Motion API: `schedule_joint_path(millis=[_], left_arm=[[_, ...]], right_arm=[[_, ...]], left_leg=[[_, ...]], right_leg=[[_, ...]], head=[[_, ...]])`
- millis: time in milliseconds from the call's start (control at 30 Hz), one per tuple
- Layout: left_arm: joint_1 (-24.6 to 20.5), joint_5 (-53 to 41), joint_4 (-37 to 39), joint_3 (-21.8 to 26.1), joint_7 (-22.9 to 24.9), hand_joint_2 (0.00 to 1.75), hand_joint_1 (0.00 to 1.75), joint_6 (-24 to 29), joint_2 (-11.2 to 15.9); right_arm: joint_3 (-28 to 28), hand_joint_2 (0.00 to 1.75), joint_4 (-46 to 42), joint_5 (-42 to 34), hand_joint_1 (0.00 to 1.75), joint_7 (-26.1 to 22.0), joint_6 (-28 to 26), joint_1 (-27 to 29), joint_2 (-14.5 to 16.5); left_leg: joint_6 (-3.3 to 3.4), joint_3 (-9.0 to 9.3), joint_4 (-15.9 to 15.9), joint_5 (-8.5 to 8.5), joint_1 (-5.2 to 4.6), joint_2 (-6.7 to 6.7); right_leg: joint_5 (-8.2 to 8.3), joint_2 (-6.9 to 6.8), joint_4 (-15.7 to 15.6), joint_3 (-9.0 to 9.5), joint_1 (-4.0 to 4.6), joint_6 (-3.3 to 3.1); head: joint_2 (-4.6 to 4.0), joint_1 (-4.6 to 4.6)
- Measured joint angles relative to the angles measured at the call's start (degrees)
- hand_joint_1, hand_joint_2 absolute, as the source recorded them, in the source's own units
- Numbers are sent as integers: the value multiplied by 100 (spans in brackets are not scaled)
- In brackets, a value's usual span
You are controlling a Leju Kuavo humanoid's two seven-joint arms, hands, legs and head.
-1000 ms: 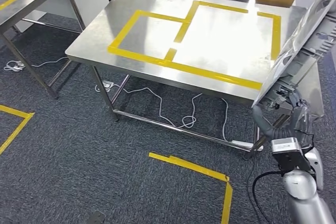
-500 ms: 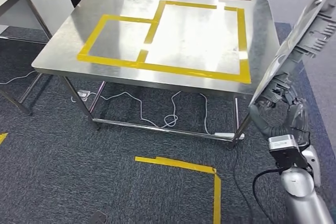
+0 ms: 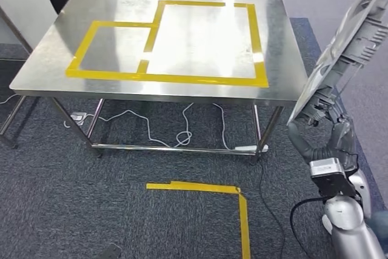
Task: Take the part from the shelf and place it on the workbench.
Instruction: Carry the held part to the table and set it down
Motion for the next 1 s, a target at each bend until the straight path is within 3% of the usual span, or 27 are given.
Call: schedule_joint_path(millis=[67, 133, 200, 233, 267, 300, 333, 433, 500, 600, 667, 733, 800, 833, 867, 933, 1000], left_arm=[[-4, 0, 0, 2, 0, 175, 0, 0, 2], [-15, 0, 0, 2, 0, 175, 0, 1, 7], [-15, -1, 0, 6, -2, 175, 0, -1, 8], [-9, -2, 0, 8, -11, 175, 0, -10, 6], [-1, -7, 0, 10, -28, 175, 0, -27, 6], [6, -11, 0, 11, -50, 175, 0, -53, 8], [10, -15, 0, 11, -78, 175, 0, -85, 11], [4, -30, 0, 12, -140, 175, 0, -162, 38], [-4, -39, 0, 12, -167, 175, 0, -196, 56], [-8, -49, 0, 13, -181, 175, 0, -222, 59], [-12, -59, 0, 15, -188, 175, 0, -245, 59], [-15, -81, 0, 17, -194, 175, 0, -288, 64], [-14, -103, 0, 19, -196, 175, 0, -326, 67], [-15, -110, 0, 19, -197, 175, 0, -336, 67], [-16, -118, 0, 19, -198, 175, 0, -339, 67], [-21, -137, 0, 19, -198, 175, 0, -339, 72], [-29, -162, 0, 19, -197, 175, 0, -340, 83]], right_arm=[[1, 175, -1, 0, 175, 1, 0, 11, -1], [-1, 175, -1, -1, 175, 3, 0, 19, -1], [2, 175, -1, 4, 175, 7, -5, 17, -1], [4, 175, -1, 19, 175, 9, -13, 18, -1], [7, 175, 0, 41, 175, 10, -23, 19, -1], [9, 175, 1, 69, 175, 13, -32, 19, -1], [12, 175, 4, 100, 175, 20, -37, 16, -1], [21, 175, 45, 200, 175, 113, 15, -53, -16], [30, 175, 109, 285, 175, 224, 124, -160, -68], [68, 175, 221, 406, 175, 359, 276, -284, -184], [128, 175, 336, 604, 175, 511, 417, -412, -295], [230, 175, 517, 902, 175, 701, 591, -617, -418], [368, 175, 735, 1171, 175, 853, 743, -796, -522], [440, 175, 843, 1277, 175, 912, 808, -870, -571], [516, 175, 948, 1363, 175, 963, 864, -951, -619], [672, 175, 1151, 1483, 175, 1034, 943, -1177, -696], [824, 175, 1340, 1582, 175, 1084, 987, -1417, -740]], left_leg=[[-56, 13, 10, -24, 1, 67], [-120, -50, 204, -186, 26, -83], [-155, -320, 818, -523, 43, -301], [-158, -501, 1203, -678, 45, -343], [-153, -647, 1494, -753, 43, -359], [-137, -716, 1604, -718, 41, -366], [-109, -683, 1486, -569, 36, -370], [35, -250, 423, 5, -1, -416], [86, -116, 72, 80, -31, -442], [112, -102, -27, 121, -14, -433], [143, -91, -91, 172, 25, -423], [158, -102, -92, 184, 26, -405], [158, -107, -83, 184, 30, -387], [154, -107, -74, 182, 36, -384], [144, -107, -61, 176, 43, -384], [95, -122, -19, 153, 39, -384], [24, -165, 19, 154, 16, -384]], right_leg=[[15, 98, -12, -6, 0, -87], [32, 187, -27, -1, -21, -168], [38, 260, -33, 3, -28, -220], [38, 299, -32, 4, -21, -235], [38, 343, -31, 6, -10, -240], [38, 385, -30, 11, 3, -241], [38, 421, -30, 18, 16, -241], [37, 493, -23, 29, 45, -233], [50, 517, -19, -2, 40, -191], [38, 509, -3, -55, 29, -95], [-182, 456, 321, -220, 22, -31], [-536, 411, 1036, -545, -6, 28], [-666, 394, 1534, -761, -35, 78], [-574, 387, 1486, -726, -49, 97], [-394, 375, 1214, -582, -66, 110], [-81, 339, 436, -174, -85, 126], [-19, 325, 39, 34, -75, 72]], head=[[0, -14], [0, -32], [0, -60], [0, -67], [0, -67], [0, -67], [0, -68], [0, -65], [0, -65], [0, -64], [0, -31], [0, -5], [0, -8], [0, -5], [0, -5], [0, -2], [0, -9]])
